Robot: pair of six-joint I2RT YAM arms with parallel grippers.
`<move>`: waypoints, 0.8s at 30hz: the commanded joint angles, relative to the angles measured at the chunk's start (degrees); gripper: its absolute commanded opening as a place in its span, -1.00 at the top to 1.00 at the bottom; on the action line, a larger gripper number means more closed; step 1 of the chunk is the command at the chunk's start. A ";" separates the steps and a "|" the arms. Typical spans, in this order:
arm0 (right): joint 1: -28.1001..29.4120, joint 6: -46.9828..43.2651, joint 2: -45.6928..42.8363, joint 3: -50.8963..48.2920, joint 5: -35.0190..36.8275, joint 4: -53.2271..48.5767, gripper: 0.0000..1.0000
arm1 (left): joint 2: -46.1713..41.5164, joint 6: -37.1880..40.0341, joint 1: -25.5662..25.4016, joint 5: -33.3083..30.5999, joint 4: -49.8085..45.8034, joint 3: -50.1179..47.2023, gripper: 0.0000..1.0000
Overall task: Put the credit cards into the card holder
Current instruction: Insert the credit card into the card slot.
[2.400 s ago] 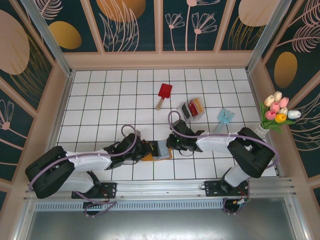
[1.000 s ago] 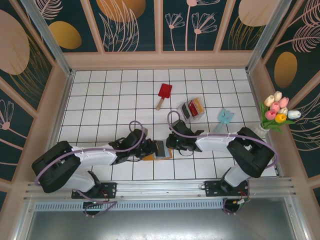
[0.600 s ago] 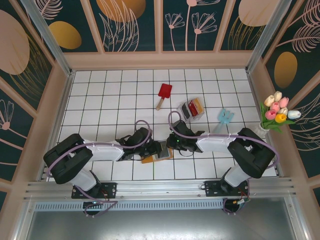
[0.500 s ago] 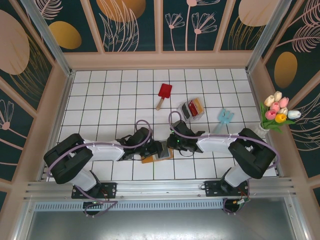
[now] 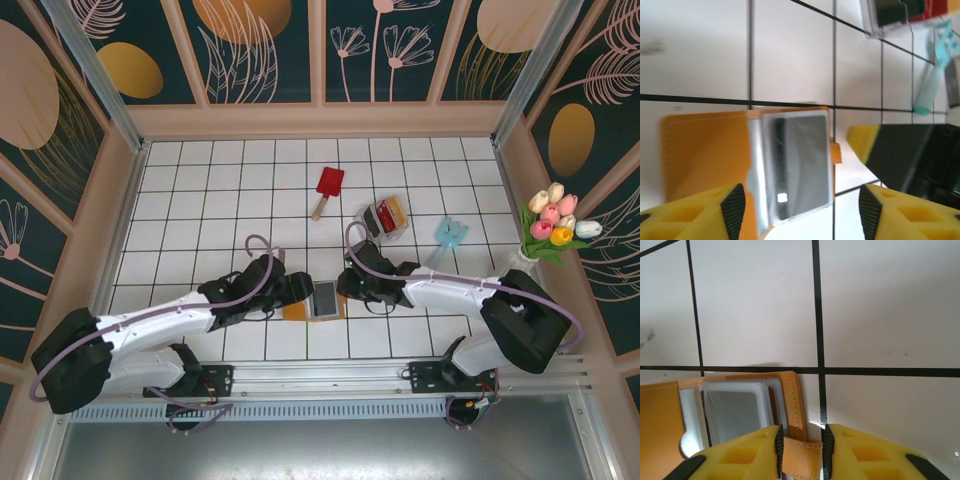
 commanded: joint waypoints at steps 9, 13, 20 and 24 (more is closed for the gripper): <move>0.24 -2.03 2.81 1.10 -2.93 -0.74 0.37 | -0.90 -2.49 0.83 -2.54 -0.46 -6.15 -0.36; 0.46 -2.03 3.17 1.37 -3.64 -0.78 0.37 | 2.62 -0.85 0.80 -1.10 1.67 -5.31 -0.12; 0.60 -2.30 4.21 1.99 -4.84 -1.71 0.32 | 4.86 1.83 0.89 -2.99 -1.26 -3.49 0.50; 1.29 -2.56 4.66 2.26 -5.32 -2.07 0.31 | 5.48 2.04 0.95 -2.17 -0.22 -3.61 0.64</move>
